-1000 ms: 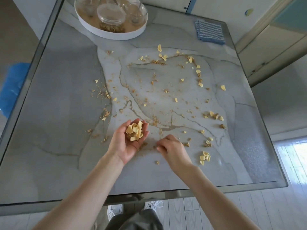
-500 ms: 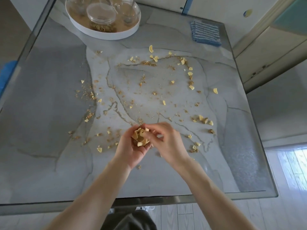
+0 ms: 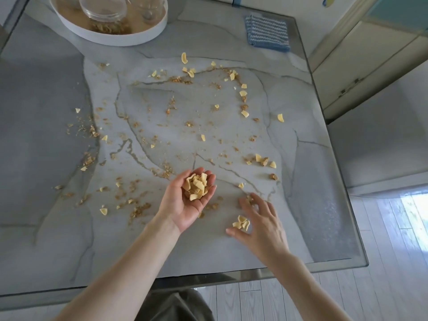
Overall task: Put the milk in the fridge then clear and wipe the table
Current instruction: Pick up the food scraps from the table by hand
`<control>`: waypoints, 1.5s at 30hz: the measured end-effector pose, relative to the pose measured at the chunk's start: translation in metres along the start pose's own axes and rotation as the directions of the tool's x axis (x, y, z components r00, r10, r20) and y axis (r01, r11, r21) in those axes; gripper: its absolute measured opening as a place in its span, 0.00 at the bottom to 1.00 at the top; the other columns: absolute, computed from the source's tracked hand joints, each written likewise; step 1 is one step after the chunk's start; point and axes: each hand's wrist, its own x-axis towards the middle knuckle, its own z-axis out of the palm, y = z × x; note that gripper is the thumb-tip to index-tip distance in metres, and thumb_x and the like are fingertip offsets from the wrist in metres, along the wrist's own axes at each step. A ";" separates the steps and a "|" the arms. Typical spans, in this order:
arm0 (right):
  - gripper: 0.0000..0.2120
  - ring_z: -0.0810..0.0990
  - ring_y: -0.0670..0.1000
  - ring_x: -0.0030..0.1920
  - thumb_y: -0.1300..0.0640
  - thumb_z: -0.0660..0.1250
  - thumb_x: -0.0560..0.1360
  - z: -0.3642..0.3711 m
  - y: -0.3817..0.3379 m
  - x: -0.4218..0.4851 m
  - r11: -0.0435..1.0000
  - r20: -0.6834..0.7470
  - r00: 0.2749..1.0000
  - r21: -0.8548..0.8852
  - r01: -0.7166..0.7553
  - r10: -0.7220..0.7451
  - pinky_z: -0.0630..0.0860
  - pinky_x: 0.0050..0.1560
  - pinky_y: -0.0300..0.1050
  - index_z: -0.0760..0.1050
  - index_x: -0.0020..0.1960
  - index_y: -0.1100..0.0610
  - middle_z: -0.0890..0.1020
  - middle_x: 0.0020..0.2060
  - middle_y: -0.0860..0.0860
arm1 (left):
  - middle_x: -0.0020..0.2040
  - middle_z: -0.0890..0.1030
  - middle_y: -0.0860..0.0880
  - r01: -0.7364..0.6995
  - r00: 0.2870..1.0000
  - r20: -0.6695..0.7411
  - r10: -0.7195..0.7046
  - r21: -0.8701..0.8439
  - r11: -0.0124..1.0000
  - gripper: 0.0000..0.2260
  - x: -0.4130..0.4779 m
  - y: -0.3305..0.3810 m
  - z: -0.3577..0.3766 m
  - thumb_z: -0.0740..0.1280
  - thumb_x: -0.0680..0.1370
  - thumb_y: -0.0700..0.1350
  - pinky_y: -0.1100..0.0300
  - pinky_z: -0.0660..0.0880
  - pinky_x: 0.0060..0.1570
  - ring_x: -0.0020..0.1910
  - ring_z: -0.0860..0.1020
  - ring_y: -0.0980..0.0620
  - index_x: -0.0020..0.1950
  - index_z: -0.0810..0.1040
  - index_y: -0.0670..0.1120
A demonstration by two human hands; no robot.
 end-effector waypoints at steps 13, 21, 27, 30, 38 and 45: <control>0.04 0.79 0.55 0.41 0.65 0.67 0.71 0.012 0.022 0.007 0.966 -0.156 0.988 0.255 0.048 -0.007 0.76 0.44 0.41 0.81 0.44 0.62 0.78 0.46 0.55 | 0.43 0.82 0.42 0.009 1.000 0.005 -0.010 0.057 0.998 0.12 0.007 -0.015 0.007 0.60 0.78 0.45 0.51 0.78 0.47 0.39 0.83 0.47 0.44 0.79 0.40; 0.09 0.80 0.44 0.42 0.61 0.69 0.70 -0.038 -0.024 0.023 0.749 -0.200 0.971 0.662 0.038 0.128 0.75 0.45 0.32 0.78 0.38 0.47 0.82 0.43 0.50 | 0.41 0.82 0.42 0.018 0.999 -0.032 -0.016 0.083 0.996 0.12 0.007 -0.022 0.010 0.59 0.79 0.45 0.53 0.79 0.45 0.42 0.82 0.47 0.45 0.78 0.39; 0.10 0.75 0.36 0.46 0.60 0.68 0.73 -0.045 -0.064 0.022 0.770 -0.158 0.978 0.604 0.207 -0.139 0.70 0.48 0.23 0.80 0.54 0.55 0.75 0.48 0.44 | 0.36 0.82 0.46 0.021 0.999 -0.040 -0.019 0.069 0.997 0.11 0.008 -0.025 0.016 0.58 0.79 0.45 0.61 0.79 0.34 0.37 0.82 0.51 0.46 0.77 0.40; 0.07 0.78 0.41 0.45 0.62 0.68 0.73 -0.047 -0.055 0.023 0.729 -0.284 0.957 0.641 0.238 -0.062 0.73 0.47 0.28 0.82 0.49 0.56 0.78 0.43 0.44 | 0.36 0.82 0.44 -0.008 0.998 -0.057 0.011 0.057 0.998 0.11 0.007 -0.018 0.018 0.59 0.78 0.43 0.55 0.79 0.38 0.37 0.82 0.49 0.43 0.78 0.39; 0.05 0.76 0.47 0.40 0.57 0.68 0.72 -0.024 0.014 0.001 0.901 -0.133 0.971 0.415 -0.127 0.198 0.67 0.39 0.29 0.78 0.47 0.57 0.80 0.43 0.52 | 0.41 0.82 0.41 0.025 0.999 0.025 -0.025 -0.018 1.000 0.14 0.005 -0.002 0.005 0.60 0.77 0.44 0.50 0.79 0.44 0.38 0.83 0.46 0.40 0.80 0.38; 0.02 0.74 0.52 0.42 0.60 0.66 0.73 0.005 0.016 -0.007 0.900 -0.027 0.959 0.353 -0.256 0.283 0.66 0.37 0.35 0.76 0.45 0.58 0.77 0.41 0.53 | 0.42 0.82 0.41 0.014 0.999 0.038 -0.013 -0.023 1.000 0.15 0.001 0.008 0.001 0.59 0.77 0.43 0.50 0.78 0.46 0.38 0.83 0.46 0.38 0.81 0.38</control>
